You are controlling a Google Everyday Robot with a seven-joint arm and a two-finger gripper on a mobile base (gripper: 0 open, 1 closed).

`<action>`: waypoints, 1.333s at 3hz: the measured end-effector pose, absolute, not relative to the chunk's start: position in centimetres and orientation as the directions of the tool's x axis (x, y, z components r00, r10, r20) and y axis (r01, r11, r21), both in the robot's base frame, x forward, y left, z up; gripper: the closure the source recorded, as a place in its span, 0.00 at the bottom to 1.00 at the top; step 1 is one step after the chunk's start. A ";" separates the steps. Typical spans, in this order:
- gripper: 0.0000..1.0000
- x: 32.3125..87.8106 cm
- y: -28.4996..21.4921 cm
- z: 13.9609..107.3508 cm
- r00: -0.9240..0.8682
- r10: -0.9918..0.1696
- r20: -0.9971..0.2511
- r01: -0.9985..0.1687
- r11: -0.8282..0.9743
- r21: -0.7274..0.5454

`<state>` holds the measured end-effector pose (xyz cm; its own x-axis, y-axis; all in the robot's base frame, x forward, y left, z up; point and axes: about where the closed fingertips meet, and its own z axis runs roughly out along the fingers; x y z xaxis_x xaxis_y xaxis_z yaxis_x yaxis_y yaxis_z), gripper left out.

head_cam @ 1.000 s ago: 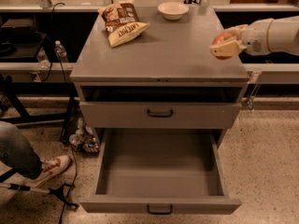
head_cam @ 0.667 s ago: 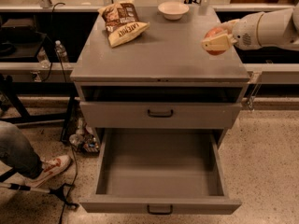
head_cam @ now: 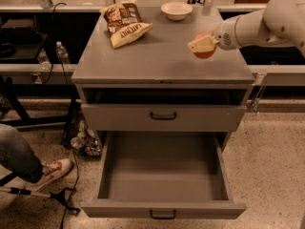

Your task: Pick apple from middle drawer and place on counter

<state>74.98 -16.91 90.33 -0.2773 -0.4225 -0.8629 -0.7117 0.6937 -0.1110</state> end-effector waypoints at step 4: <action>0.60 78.5 -15.3 85.6 -0.347 -0.468 -0.813 -0.729 0.679 -0.080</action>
Offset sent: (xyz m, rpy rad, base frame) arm 0.0387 0.0113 -0.0444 -0.0631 0.0686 -0.0052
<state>78.45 -15.29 85.61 -0.3466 -0.4684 -0.8127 -0.7294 0.6793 -0.0804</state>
